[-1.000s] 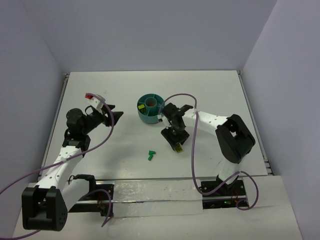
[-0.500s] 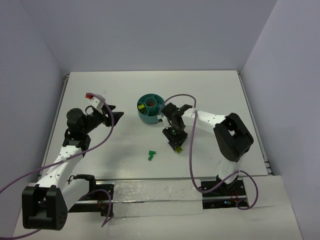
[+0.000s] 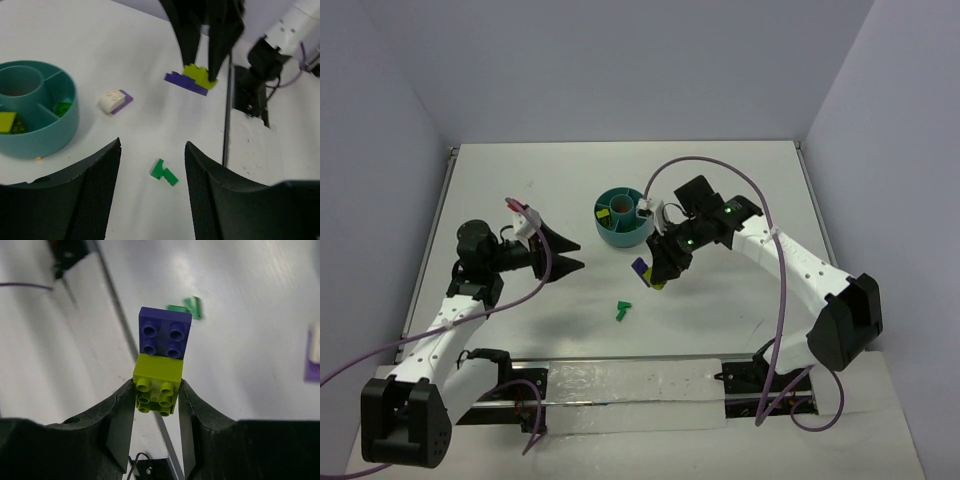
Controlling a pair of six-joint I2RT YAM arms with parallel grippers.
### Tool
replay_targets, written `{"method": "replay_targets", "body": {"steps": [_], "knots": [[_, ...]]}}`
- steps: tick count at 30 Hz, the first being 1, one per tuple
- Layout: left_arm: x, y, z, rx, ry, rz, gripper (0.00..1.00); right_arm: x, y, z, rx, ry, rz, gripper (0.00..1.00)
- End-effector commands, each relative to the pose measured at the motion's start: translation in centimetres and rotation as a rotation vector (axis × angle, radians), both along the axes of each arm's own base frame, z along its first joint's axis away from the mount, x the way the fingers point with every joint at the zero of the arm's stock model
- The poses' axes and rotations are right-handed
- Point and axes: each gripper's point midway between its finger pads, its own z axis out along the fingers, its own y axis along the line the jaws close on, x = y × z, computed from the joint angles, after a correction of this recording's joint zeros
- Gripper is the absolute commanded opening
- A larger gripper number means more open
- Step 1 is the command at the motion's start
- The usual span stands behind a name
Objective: Sort the legos into containers by color
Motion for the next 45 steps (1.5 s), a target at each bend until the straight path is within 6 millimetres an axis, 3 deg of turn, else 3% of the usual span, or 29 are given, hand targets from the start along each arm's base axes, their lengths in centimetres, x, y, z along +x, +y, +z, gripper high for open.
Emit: {"method": "replay_targets", "body": {"steps": [1,3,5,6,7,8,13,16,34,45], "knots": [[-3.9,-1.2,1.1,0.025,-0.146,-0.227,0.60,-3.4,2.3,4.2,0.216,0.104,0.260,0.00],[-4.2,-1.6,1.7,0.085,-0.402,-0.306,0.60,-4.5,2.9,4.8,0.257,0.184,0.361,0.00],[-4.9,-1.8,1.3,0.134,-0.490,-0.375,0.56,-5.5,2.7,4.4,0.236,0.265,0.384,0.00],[-5.5,-1.9,0.0,0.158,-0.491,-0.418,0.54,-5.8,2.7,4.5,0.243,0.274,0.399,0.00],[-5.5,-2.1,0.6,0.169,-0.531,-0.441,0.52,-6.0,2.8,4.5,0.245,0.279,0.402,0.00],[-6.4,-2.2,-0.3,0.179,-0.462,-0.482,0.50,-6.2,2.9,4.4,0.243,0.284,0.407,0.00],[-7.0,-3.0,0.1,0.172,-0.576,-0.578,0.50,-7.2,3.2,4.4,0.238,0.338,0.444,0.00],[-8.3,-3.4,-0.7,0.202,-0.653,-0.646,0.50,-7.6,3.4,4.8,0.265,0.392,0.457,0.00],[-8.5,-5.8,1.6,0.184,-0.681,-0.669,0.54,-7.5,4.1,4.4,0.262,0.508,0.419,0.00],[-9.4,-7.4,1.6,0.177,-0.706,-0.718,0.47,-7.7,4.1,4.7,0.268,0.527,0.436,0.00]]}}
